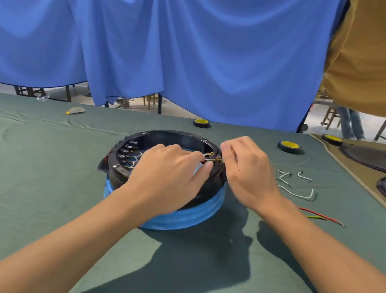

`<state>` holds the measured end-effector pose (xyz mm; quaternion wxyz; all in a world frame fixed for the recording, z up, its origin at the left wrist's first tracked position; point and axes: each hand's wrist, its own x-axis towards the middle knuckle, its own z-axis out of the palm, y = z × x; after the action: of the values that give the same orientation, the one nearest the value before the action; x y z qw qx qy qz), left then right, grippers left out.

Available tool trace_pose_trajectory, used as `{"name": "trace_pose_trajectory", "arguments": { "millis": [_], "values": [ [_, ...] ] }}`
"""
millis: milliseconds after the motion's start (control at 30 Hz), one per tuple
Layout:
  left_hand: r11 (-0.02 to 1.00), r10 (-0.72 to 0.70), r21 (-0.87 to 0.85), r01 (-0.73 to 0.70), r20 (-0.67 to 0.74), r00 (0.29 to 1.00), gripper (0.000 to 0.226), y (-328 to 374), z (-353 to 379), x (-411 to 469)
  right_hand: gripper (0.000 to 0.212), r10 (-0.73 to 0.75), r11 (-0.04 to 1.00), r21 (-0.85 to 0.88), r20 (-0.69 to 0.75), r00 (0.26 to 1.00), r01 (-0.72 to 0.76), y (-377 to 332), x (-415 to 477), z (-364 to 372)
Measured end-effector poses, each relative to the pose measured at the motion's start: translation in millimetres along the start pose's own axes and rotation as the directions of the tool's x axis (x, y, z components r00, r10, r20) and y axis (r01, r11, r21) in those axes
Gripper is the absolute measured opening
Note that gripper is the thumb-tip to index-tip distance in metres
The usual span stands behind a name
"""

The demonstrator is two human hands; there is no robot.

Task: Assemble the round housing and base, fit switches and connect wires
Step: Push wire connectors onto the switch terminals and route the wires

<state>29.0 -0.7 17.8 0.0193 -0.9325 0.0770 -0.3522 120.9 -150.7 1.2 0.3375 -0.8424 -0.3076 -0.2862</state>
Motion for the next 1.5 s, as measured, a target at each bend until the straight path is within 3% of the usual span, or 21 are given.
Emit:
{"name": "trace_pose_trajectory", "arguments": {
  "millis": [67, 167, 333, 600, 767, 867, 1000, 1200, 1500],
  "values": [
    [0.981, 0.127, 0.160, -0.112, -0.090, 0.988, 0.040, 16, 9, -5, 0.018, -0.035, 0.998, -0.053, 0.054, 0.998, 0.038, 20, -6, -14],
    [0.916, 0.209, 0.379, -0.131, -0.172, 0.963, 0.020, 31, 25, -6, 0.015, 0.016, 0.985, -0.170, 0.151, 0.988, 0.010, 51, -15, -34],
    [0.833, 0.315, 0.527, -0.165, -0.207, 0.926, 0.018, 36, 40, -7, 0.018, 0.137, 0.958, -0.277, 0.219, 0.966, -0.073, 86, -35, -55],
    [0.879, 0.301, 0.449, -0.162, -0.259, 0.918, 0.030, 32, 42, -16, 0.025, 0.193, 0.943, -0.317, 0.285, 0.939, -0.097, 88, -39, -59],
    [0.918, 0.301, 0.346, -0.192, -0.296, 0.906, 0.025, 33, 40, -18, 0.034, 0.204, 0.941, -0.328, 0.370, 0.906, -0.078, 83, -39, -53],
    [0.937, 0.273, 0.300, -0.178, -0.314, 0.909, 0.018, 35, 39, -18, 0.027, 0.209, 0.940, -0.327, 0.331, 0.920, -0.096, 80, -40, -50],
    [0.953, 0.155, 0.295, -0.061, -0.308, 0.939, 0.018, 34, 37, -16, 0.039, 0.221, 0.930, -0.353, 0.323, 0.920, -0.099, 73, -39, -44],
    [0.967, 0.009, 0.250, 0.058, -0.261, 0.965, 0.022, 38, 32, -16, 0.035, 0.226, 0.921, -0.377, 0.310, 0.923, -0.099, 73, -39, -38],
    [0.975, -0.046, 0.208, 0.081, -0.170, 0.984, 0.020, 40, 30, -16, 0.033, 0.264, 0.931, -0.318, 0.253, 0.931, -0.178, 72, -36, -38]
  ]
}}
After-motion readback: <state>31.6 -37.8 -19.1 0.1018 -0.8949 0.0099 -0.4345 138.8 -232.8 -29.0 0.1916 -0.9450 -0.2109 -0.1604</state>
